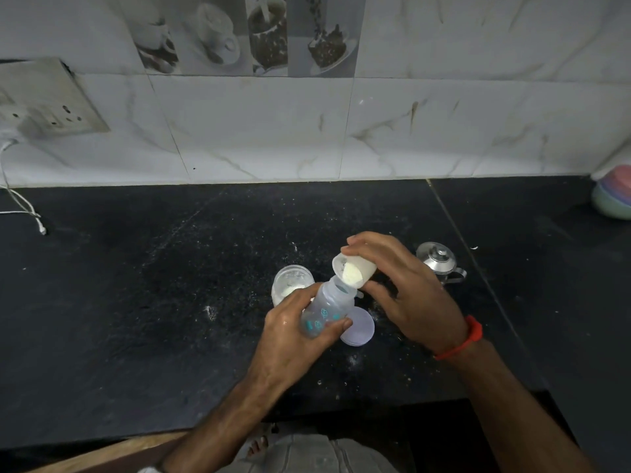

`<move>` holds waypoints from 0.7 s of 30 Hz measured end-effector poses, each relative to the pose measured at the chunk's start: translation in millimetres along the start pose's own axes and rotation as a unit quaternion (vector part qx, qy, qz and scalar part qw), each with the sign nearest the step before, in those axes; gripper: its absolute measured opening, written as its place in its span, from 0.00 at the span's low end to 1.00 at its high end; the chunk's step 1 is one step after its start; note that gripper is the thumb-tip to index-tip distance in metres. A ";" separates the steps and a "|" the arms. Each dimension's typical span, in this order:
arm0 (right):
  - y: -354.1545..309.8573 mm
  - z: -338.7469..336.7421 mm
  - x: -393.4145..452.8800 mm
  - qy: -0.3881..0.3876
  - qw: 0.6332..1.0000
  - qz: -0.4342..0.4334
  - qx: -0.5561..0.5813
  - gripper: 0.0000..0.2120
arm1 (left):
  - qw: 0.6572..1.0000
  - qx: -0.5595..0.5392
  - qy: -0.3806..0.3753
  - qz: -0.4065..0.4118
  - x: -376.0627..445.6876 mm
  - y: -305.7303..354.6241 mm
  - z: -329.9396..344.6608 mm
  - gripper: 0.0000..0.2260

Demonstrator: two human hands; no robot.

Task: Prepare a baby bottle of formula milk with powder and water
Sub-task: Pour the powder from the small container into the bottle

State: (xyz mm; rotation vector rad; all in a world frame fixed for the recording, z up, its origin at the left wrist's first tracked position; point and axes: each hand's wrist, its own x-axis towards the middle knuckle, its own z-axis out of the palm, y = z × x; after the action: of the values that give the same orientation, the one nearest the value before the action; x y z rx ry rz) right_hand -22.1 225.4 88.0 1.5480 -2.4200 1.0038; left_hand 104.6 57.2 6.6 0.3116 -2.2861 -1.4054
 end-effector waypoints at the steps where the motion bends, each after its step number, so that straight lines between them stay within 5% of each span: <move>1: 0.4 -2.4 -0.4 -0.006 1.000 -0.008 -0.022 0.25 | 1.000 -0.001 -0.001 0.002 0.0 2.4 1.0 0.26; 21: -6.9 -19.4 2.2 -0.015 0.982 -0.105 -0.154 0.18 | 0.999 -0.043 -0.013 0.014 4.0 26.3 5.8 0.23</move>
State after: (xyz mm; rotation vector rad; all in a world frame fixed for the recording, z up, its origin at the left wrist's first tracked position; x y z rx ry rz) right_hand -22.3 233.0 107.3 1.6665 -2.2361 0.5419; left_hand 99.2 72.3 28.6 0.2345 -2.2341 -1.4973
